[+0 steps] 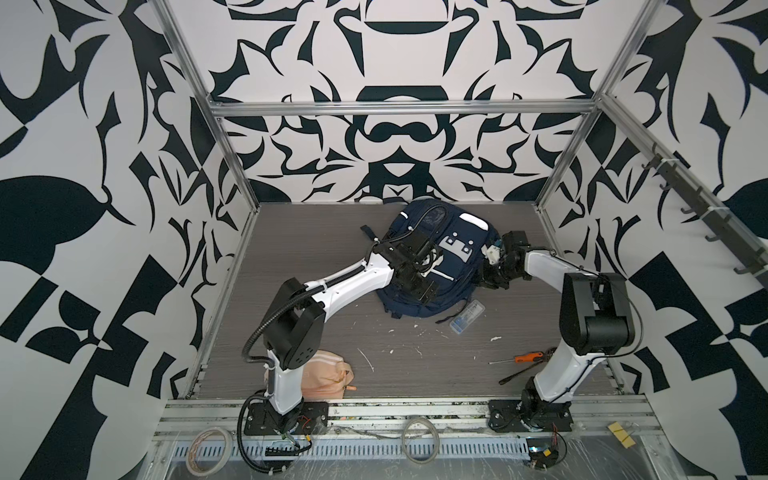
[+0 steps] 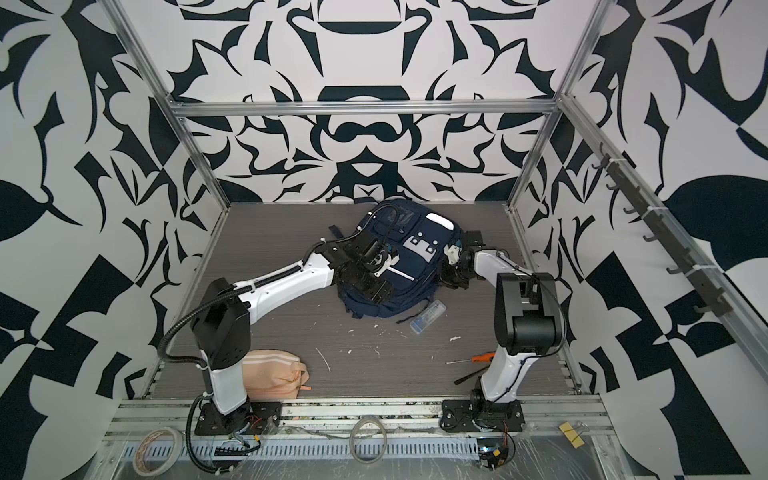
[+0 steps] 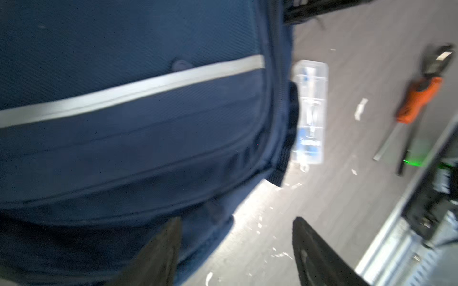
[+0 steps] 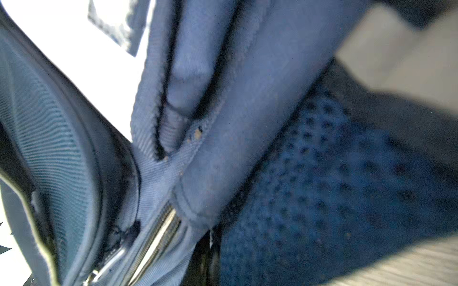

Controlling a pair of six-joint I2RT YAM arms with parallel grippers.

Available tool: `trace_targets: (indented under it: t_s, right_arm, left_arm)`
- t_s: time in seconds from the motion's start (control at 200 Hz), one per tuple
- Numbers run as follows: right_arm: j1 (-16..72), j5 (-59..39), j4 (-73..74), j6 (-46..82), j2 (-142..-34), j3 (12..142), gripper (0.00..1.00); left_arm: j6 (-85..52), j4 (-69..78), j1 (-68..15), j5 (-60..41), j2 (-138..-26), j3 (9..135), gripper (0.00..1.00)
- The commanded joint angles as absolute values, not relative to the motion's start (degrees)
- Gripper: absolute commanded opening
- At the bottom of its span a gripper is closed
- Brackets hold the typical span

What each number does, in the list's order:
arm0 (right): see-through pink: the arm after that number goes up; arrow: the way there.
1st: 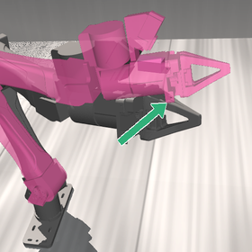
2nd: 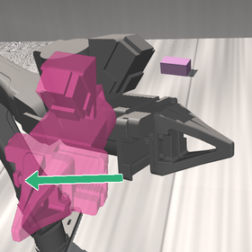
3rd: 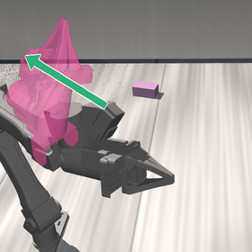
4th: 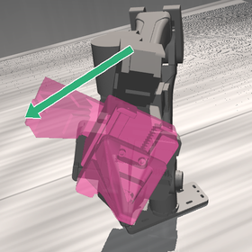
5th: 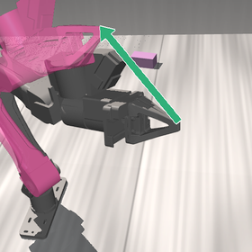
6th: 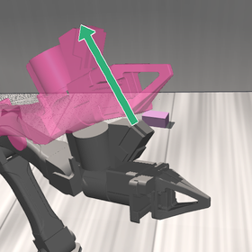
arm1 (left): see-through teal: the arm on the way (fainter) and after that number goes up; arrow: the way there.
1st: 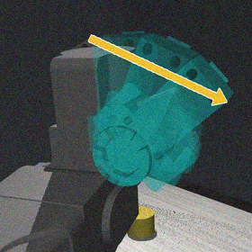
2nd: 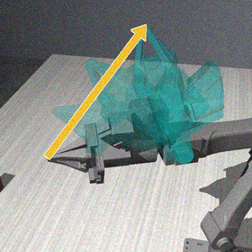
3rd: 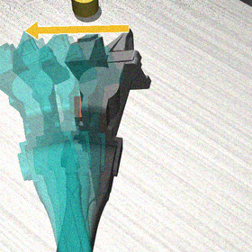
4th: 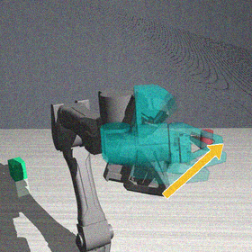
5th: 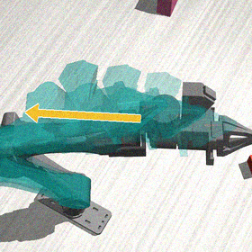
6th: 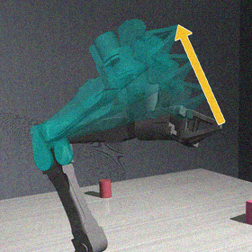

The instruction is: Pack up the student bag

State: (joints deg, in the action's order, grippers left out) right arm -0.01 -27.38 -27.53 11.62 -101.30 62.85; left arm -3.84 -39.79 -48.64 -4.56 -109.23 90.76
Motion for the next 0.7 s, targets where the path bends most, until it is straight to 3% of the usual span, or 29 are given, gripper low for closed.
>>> trace_targets:
  t_s: [0.0,0.22,0.39,0.52,0.63,0.695]
  right_arm:
    - [0.3,-28.9,-27.5,10.8,-99.1,65.6,0.0]
    - [0.3,-29.2,-27.4,11.0,-100.1,66.7,0.0]
    - [0.3,-29.1,-27.4,11.2,-100.4,67.0,0.0]
    - [0.3,-29.1,-27.3,11.2,-100.4,66.8,0.0]
    - [0.2,-28.7,-27.4,11.2,-100.3,66.8,0.0]
    - [0.3,-28.6,-27.4,11.2,-100.2,66.8,0.0]
  left_arm:
    - [0.0,-45.8,-48.9,1.8,-111.6,94.3,0.74]
    - [4.3,-47.1,-50.7,0.0,-114.0,95.3,0.63]
    - [5.0,-46.9,-50.9,-0.6,-113.9,94.3,0.48]
    - [5.4,-47.3,-50.9,-0.4,-115.3,95.5,0.28]
    - [5.3,-47.3,-50.9,0.2,-116.0,95.7,0.23]
    - [5.4,-47.2,-50.9,1.1,-116.0,95.4,0.14]
